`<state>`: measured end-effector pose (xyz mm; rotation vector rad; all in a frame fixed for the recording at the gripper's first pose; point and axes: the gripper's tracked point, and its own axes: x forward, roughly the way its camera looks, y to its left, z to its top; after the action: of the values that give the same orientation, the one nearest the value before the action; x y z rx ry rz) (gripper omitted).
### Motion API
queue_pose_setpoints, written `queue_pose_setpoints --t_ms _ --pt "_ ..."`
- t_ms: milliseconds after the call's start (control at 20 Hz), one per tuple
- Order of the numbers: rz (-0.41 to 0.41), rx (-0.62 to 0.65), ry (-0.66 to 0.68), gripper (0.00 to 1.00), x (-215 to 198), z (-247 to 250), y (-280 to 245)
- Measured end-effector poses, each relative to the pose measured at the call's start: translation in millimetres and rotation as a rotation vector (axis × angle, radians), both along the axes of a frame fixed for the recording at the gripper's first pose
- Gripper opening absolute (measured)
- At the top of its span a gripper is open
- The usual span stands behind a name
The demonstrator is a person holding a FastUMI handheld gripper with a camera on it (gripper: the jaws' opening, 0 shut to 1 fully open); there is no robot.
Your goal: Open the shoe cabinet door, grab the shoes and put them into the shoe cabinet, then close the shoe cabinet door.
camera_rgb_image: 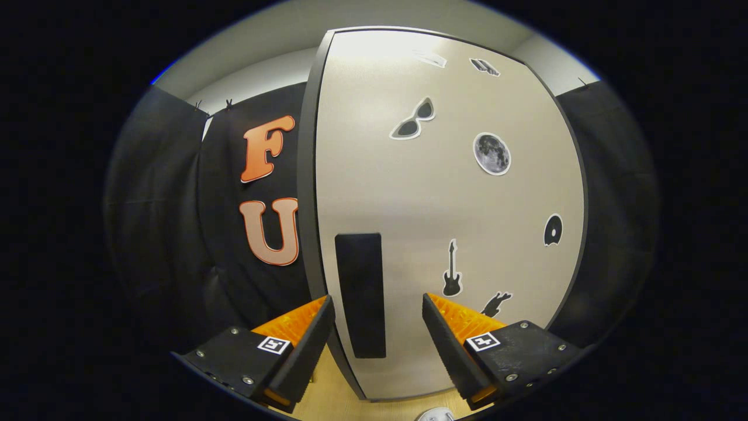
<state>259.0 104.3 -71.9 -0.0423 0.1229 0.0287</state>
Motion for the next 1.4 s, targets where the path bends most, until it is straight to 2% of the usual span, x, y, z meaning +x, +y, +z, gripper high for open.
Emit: queue_pose_setpoints --t_ms 100,150,200,300,350,650,1000,1400 --pt "0.009 -0.008 0.013 0.86 2 -2 2" --pt "0.009 -0.016 0.019 0.76 3 -5 3" --pt "0.012 -0.025 0.022 0.70 4 -6 5" --pt "0.023 -0.029 0.014 0.54 3 -6 10" --pt "0.018 -0.032 0.012 0.39 2 -5 9" --pt "0.045 -0.003 0.013 0.32 -10 -4 7" --pt "0.078 0.014 -0.003 0.30 -71 6 -14" --pt "0.060 0.039 -0.005 0.30 -120 9 -55"
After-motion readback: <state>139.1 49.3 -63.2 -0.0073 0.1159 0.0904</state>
